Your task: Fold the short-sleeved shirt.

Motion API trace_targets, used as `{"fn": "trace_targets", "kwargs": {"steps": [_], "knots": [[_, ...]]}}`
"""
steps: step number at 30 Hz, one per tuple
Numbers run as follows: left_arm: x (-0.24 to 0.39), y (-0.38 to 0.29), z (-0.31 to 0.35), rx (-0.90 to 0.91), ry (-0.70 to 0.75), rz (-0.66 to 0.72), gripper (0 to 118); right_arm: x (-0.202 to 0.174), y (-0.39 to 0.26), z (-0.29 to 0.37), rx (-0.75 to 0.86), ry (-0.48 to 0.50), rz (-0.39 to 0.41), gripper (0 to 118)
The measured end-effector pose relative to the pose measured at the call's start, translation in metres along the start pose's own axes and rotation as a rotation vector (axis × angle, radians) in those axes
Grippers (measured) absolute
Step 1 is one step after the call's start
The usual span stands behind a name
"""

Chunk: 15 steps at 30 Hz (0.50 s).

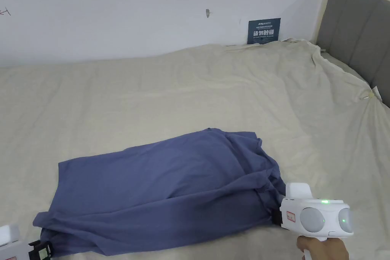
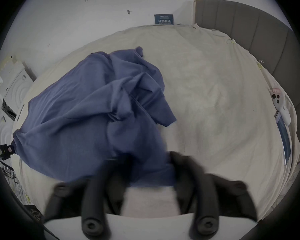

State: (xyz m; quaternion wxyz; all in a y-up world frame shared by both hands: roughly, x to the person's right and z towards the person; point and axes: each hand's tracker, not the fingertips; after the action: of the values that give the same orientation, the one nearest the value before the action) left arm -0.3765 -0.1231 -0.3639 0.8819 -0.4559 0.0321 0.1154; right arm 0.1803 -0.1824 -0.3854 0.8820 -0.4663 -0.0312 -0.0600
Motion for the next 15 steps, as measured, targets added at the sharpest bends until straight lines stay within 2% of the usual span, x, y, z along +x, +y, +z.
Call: {"fn": "trace_targets", "kwargs": {"steps": [6, 11, 15], "knots": [[0.001, -0.006, 0.006, 0.0, -0.006, 0.026, 3, -0.001, -0.001, 0.045, 0.077, 0.035, -0.006, 6], [0.004, -0.014, 0.024, 0.01, -0.013, 0.023, 3, 0.02, -0.009, 0.086, 0.154, 0.031, 0.015, 6], [-0.003, -0.033, 0.036, -0.006, -0.017, 0.021, 3, 0.037, -0.031, 0.12, 0.172, 0.037, -0.002, 6]]}}
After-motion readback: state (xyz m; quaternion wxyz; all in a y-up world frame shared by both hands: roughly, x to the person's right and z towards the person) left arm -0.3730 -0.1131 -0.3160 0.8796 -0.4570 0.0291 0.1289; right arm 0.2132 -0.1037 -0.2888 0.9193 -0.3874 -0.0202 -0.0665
